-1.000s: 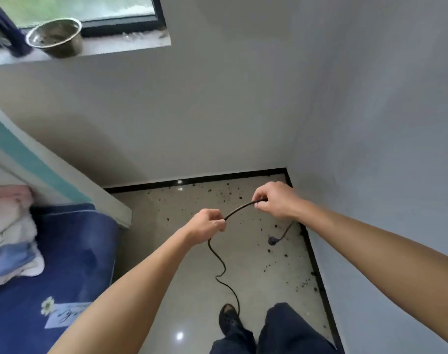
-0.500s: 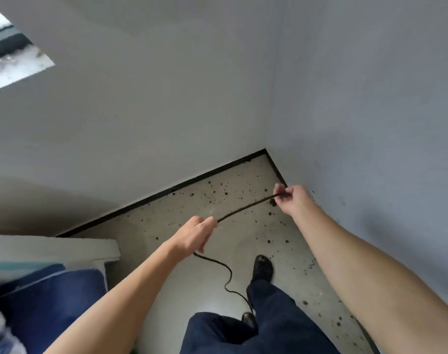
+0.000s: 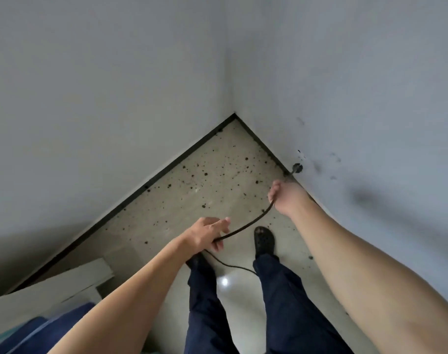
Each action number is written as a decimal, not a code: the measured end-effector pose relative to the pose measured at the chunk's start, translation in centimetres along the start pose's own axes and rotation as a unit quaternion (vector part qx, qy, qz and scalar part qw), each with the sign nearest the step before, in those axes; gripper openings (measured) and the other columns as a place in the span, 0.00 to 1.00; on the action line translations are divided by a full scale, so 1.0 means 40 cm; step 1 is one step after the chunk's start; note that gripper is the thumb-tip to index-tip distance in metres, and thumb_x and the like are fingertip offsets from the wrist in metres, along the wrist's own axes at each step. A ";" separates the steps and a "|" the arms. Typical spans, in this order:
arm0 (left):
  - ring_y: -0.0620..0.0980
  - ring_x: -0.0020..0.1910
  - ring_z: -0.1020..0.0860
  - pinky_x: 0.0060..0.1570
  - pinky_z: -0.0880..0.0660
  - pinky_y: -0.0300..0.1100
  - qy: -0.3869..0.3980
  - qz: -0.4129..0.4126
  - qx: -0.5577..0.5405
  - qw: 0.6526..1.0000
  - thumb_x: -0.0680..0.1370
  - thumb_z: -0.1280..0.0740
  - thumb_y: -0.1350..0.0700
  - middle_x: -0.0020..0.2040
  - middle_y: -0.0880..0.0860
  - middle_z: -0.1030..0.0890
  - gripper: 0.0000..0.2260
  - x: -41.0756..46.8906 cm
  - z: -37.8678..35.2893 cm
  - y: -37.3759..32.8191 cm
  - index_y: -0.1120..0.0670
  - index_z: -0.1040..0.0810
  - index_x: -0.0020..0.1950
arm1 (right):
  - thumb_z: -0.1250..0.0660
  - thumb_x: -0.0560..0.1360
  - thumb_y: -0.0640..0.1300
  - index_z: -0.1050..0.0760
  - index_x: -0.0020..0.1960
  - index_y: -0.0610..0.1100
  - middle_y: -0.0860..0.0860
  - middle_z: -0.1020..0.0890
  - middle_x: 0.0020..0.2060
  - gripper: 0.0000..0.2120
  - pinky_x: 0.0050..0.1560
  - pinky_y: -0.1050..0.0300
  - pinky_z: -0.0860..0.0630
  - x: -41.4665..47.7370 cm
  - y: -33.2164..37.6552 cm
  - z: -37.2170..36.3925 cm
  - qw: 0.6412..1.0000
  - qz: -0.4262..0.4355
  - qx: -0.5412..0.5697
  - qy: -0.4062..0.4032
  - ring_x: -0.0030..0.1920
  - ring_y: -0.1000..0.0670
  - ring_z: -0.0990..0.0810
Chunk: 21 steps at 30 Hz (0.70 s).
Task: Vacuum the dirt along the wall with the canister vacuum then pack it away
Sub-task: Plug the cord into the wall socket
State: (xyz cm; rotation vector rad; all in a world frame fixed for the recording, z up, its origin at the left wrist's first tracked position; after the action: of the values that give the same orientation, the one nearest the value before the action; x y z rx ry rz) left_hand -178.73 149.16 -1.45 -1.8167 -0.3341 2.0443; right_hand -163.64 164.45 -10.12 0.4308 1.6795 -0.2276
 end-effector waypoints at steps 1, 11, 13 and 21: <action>0.51 0.34 0.25 0.46 0.25 0.42 0.012 -0.015 0.023 1.000 0.81 0.40 0.45 0.36 0.56 0.22 0.18 0.029 -0.011 -0.007 0.58 0.20 0.50 | 0.48 0.84 0.38 0.31 0.42 0.41 0.49 0.26 0.31 0.13 0.28 0.62 0.34 0.018 -0.010 0.009 1.000 0.005 0.013 0.004 0.20 0.55 0.32; 0.50 0.33 0.28 0.35 0.31 0.39 0.049 -0.025 0.186 0.981 0.81 0.37 0.57 0.33 0.55 0.26 0.14 0.368 0.060 0.237 0.58 0.24 0.36 | 0.39 0.82 0.49 0.29 0.57 0.39 0.45 0.19 0.41 0.13 0.30 0.61 0.31 0.249 0.062 0.164 0.987 0.096 0.095 -0.083 0.28 0.54 0.28; 0.47 0.31 0.29 0.31 0.33 0.34 0.062 0.002 0.210 0.976 0.81 0.37 0.59 0.33 0.54 0.26 0.14 0.431 0.078 0.312 0.58 0.26 0.35 | 0.40 0.82 0.49 0.30 0.58 0.42 0.43 0.18 0.42 0.11 0.31 0.60 0.28 0.320 0.093 0.192 0.980 0.117 0.100 -0.124 0.28 0.52 0.25; 0.52 0.37 0.22 0.44 0.27 0.42 0.101 0.006 0.167 0.981 0.80 0.36 0.52 0.33 0.54 0.23 0.13 0.660 -0.055 0.395 0.55 0.24 0.38 | 0.45 0.83 0.40 0.25 0.55 0.41 0.48 0.24 0.33 0.10 0.27 0.61 0.35 0.512 0.209 0.154 0.956 0.202 -0.087 -0.197 0.26 0.54 0.33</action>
State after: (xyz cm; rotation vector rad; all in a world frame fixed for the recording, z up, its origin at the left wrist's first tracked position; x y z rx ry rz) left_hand -180.89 146.23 -32.08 -1.7931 0.0755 1.7751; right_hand -156.81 172.73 -30.44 0.5459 1.1785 0.1307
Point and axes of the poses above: each hand's wrist, its own x-axis towards the middle knuckle, its own z-axis out of the back of the hand, y = z × x, the point moved 6 cm from there along x, towards the middle knuckle
